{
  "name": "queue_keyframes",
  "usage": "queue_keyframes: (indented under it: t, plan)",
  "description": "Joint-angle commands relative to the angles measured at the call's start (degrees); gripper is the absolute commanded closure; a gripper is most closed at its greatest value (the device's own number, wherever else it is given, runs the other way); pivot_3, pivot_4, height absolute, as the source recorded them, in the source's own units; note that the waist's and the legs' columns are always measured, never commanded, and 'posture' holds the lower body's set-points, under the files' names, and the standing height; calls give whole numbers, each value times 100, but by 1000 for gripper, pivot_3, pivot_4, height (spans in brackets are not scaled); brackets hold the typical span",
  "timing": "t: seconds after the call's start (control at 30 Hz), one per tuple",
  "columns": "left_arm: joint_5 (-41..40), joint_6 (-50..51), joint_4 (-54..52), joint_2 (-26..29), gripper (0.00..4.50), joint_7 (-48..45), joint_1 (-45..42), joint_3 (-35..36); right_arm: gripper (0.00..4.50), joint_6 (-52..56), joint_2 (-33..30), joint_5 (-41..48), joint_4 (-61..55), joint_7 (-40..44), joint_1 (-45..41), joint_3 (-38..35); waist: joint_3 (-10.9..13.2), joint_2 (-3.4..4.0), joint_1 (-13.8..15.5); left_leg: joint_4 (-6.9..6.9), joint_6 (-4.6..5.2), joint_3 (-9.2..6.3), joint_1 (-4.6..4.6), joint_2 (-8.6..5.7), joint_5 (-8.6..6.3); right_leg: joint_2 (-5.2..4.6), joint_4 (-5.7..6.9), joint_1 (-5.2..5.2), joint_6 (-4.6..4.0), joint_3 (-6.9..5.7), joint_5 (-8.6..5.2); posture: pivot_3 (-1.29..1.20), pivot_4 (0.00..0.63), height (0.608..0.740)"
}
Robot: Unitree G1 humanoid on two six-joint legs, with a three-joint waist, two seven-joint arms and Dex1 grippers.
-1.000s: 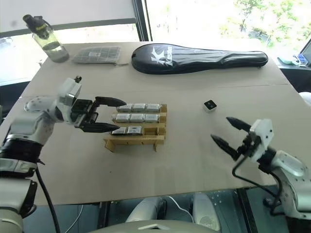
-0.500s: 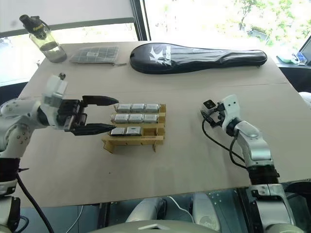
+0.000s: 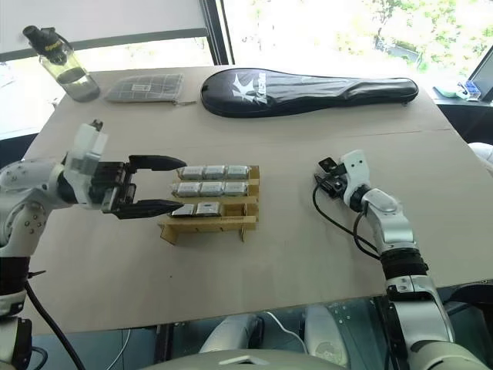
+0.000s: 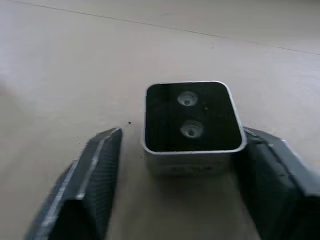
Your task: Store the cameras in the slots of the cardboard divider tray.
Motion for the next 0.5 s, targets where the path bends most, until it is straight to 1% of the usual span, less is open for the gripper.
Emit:
queue_keyframes:
  t: [0.03,0.13,0.2,0.27,0.33,0.4,0.5]
  plan:
    - [40,-118,-35,-22,0,5,-90,215,2636,-339,-33,-124,-99,14,-27,15,0,0,4,0,0,0,0,0,0,0,0,0,0,0,0,0,150,740]
    - [134,-212,64,-249,0,159,-245,118,2636,-1255,-276,-875,-9,-268,-18,311,2,3,34,0,0,0,-1,0,0,0,0,-1,0,-1,0,0,150,740]
    - [146,-137,271,-381,0,189,-436,53,2636,-1715,-380,-1170,-148,-340,-7,460,1,2,50,1,0,-2,-1,-2,0,0,0,-1,0,-4,0,0,150,740]
    - [346,-335,641,-516,0,95,-692,-61,2636,-2153,-479,-1450,-314,-365,-13,630,1,2,31,3,0,-1,-1,-3,0,0,1,-1,0,-5,0,0,150,740]
    - [436,-357,1067,-647,0,-17,-997,-153,2636,-2559,-524,-1666,-449,-330,-98,799,1,1,17,2,-1,0,0,-3,1,1,2,-2,0,-4,0,0,150,740]
    - [457,-311,1459,-782,0,-308,-1337,-299,2636,-3172,-661,-2001,-563,-220,-289,1069,1,1,-24,3,-2,2,0,-3,1,3,3,-4,0,-6,0,0,150,740]
    - [431,-270,1881,-963,0,-758,-1717,-447,2636,-3823,-783,-2446,-524,-277,-574,1352,0,0,-99,6,-1,3,-1,-5,1,3,2,-5,1,-13,0,0,150,740]
